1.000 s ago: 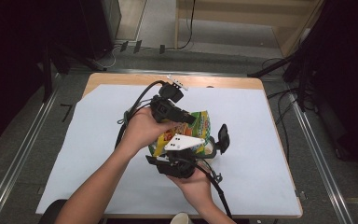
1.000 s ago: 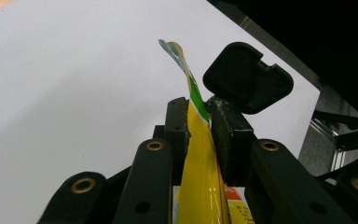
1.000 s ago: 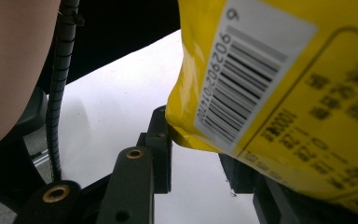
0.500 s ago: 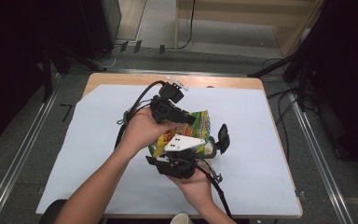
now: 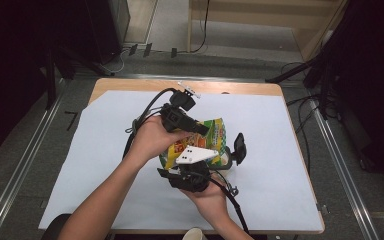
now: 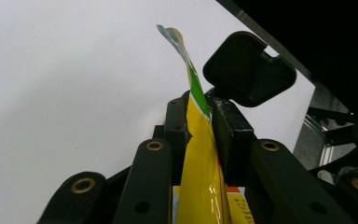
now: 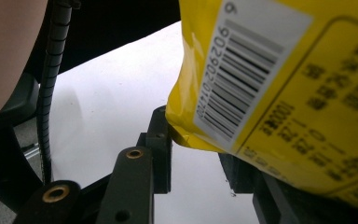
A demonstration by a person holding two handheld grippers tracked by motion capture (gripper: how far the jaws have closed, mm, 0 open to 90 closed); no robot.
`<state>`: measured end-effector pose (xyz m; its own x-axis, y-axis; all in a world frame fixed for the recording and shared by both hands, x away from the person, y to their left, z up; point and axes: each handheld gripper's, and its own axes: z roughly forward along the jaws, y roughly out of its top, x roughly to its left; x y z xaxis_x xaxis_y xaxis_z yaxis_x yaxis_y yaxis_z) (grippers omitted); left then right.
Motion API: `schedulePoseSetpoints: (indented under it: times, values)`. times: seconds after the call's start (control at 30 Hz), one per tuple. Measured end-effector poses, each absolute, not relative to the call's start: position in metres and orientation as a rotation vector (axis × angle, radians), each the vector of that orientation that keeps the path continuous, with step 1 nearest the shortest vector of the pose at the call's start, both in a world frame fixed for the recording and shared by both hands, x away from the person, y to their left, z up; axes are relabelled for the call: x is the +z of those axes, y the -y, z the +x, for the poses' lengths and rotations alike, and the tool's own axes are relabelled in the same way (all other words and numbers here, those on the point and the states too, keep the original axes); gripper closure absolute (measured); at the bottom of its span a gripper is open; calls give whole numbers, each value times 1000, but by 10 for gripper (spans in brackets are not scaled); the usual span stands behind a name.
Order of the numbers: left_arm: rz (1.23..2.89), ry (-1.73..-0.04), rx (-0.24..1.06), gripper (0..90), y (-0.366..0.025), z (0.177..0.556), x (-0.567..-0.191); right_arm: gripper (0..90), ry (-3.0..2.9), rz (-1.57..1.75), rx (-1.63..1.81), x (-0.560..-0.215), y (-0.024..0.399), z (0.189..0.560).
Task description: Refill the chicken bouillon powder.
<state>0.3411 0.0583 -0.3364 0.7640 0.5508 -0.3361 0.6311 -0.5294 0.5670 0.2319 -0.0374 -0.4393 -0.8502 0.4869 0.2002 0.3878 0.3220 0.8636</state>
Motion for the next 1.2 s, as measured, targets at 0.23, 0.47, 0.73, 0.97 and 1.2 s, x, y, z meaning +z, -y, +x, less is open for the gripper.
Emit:
schedulePoseSetpoints:
  times: [0.23,0.47,0.73,0.97,1.2]
  values:
    - [2275,-884,-204,781,-63,342,-344,600,-2510,822,1631,-449,37,233]
    - [2306,-874,-204,799,-59,339,-352,570,-2527,829,1602,-459,37,235]
    - [2317,-855,-229,817,-61,341,-357,558,-2548,805,1563,-465,33,233]
    - [2323,-856,-256,838,-63,342,-363,536,-2575,793,1533,-472,29,232]
    - [2334,-819,-227,840,-63,342,-366,499,-2591,780,1521,-476,27,232]
